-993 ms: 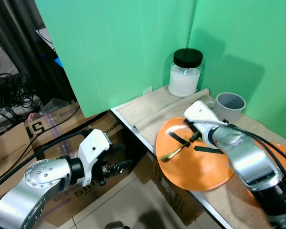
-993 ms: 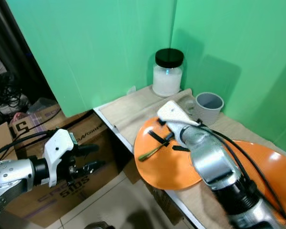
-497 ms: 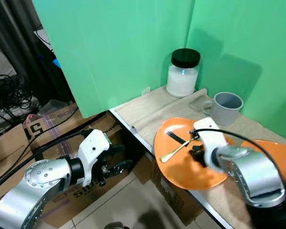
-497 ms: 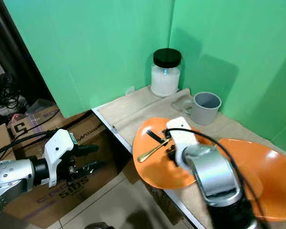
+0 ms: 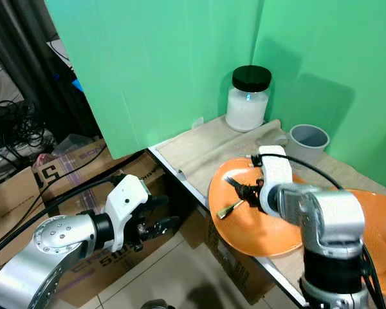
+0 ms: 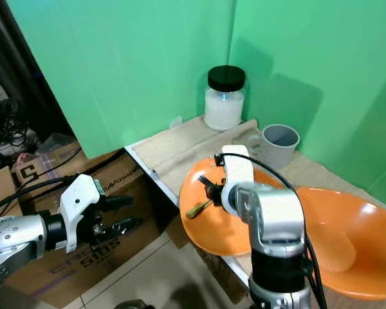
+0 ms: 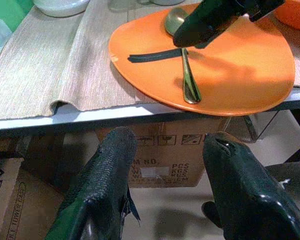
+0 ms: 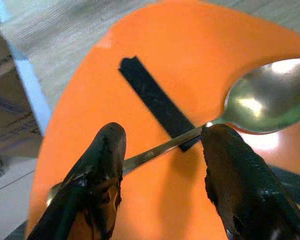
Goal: Setting the table
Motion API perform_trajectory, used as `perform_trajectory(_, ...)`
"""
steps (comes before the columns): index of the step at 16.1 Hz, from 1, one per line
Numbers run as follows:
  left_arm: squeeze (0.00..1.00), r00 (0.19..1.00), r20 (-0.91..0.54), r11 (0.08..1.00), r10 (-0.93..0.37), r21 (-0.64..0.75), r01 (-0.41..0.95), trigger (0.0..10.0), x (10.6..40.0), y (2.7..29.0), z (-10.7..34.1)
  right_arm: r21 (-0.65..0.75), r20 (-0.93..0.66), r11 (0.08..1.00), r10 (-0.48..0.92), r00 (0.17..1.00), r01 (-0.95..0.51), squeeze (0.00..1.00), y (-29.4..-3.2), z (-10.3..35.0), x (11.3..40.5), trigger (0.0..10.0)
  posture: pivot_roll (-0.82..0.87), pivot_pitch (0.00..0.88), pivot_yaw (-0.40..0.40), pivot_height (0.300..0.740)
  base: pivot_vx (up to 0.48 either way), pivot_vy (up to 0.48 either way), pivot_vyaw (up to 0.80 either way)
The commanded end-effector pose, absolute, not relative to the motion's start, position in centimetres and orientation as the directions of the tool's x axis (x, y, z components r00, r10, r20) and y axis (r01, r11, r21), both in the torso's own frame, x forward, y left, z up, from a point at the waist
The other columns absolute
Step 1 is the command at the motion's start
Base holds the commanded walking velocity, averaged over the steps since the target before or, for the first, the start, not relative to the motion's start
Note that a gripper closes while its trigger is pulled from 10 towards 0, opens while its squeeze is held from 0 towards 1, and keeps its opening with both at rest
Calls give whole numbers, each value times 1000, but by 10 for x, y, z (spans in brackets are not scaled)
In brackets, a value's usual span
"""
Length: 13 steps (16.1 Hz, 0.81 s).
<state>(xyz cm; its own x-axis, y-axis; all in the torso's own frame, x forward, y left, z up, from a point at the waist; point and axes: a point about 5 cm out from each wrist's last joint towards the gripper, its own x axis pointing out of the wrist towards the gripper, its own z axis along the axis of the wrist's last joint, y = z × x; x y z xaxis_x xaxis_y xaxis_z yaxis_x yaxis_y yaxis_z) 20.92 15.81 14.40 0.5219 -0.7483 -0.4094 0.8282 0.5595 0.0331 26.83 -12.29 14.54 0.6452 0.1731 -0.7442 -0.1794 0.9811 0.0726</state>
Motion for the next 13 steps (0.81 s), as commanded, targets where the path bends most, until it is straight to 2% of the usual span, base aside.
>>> perform_trajectory(1, 0, 516, -421, 554, -746, 36, 831, 10000, 209, 158, 144, 47, -727, 978, 172, 665, -202, 0, -118, 148, 274, 10000, 100, 0, 59, 740, 0, 0, 0)
perform_trajectory(2, 0, 516, -420, 555, -746, 36, 831, 10000, 209, 158, 144, 40, -700, 972, 192, 688, -231, 0, -114, 151, 277, 10000, 101, 0, 59, 740, 0, 0, 0)
perform_trajectory(4, 0, 520, -420, 558, -744, 36, 829, 10000, 209, 158, 144, -5, -607, 909, 328, 724, -417, 0, -92, 159, 280, 10000, 101, 0, 58, 740, 0, 0, 0)
perform_trajectory(5, 0, 522, -420, 561, -742, 37, 827, 10000, 209, 159, 144, -37, -592, 833, 427, 684, -552, 0, -80, 158, 273, 10000, 103, 0, 56, 740, 0, 0, 0)
perform_trajectory(6, 0, 524, -420, 563, -741, 37, 826, 10000, 209, 160, 144, -67, -605, 781, 463, 648, -621, 0, -76, 154, 267, 10000, 104, 0, 56, 740, 0, 0, 0)
perform_trajectory(7, 0, 524, -420, 563, -741, 37, 826, 10000, 209, 160, 144, -83, -612, 755, 477, 631, -650, 0, -75, 152, 265, 10000, 104, 0, 56, 740, 0, 0, 0)
perform_trajectory(11, 0, 521, -423, 561, -741, 36, 827, 10000, 210, 160, 144, -265, -736, 492, 453, 503, -830, 0, -82, 127, 254, 10000, 100, 0, 62, 740, 0, 0, 0)
perform_trajectory(13, 0, 521, -424, 561, -741, 37, 827, 10000, 210, 160, 144, -322, -775, 397, 410, 480, -859, 0, -90, 121, 254, 10000, 102, 0, 60, 740, 0, 0, 0)
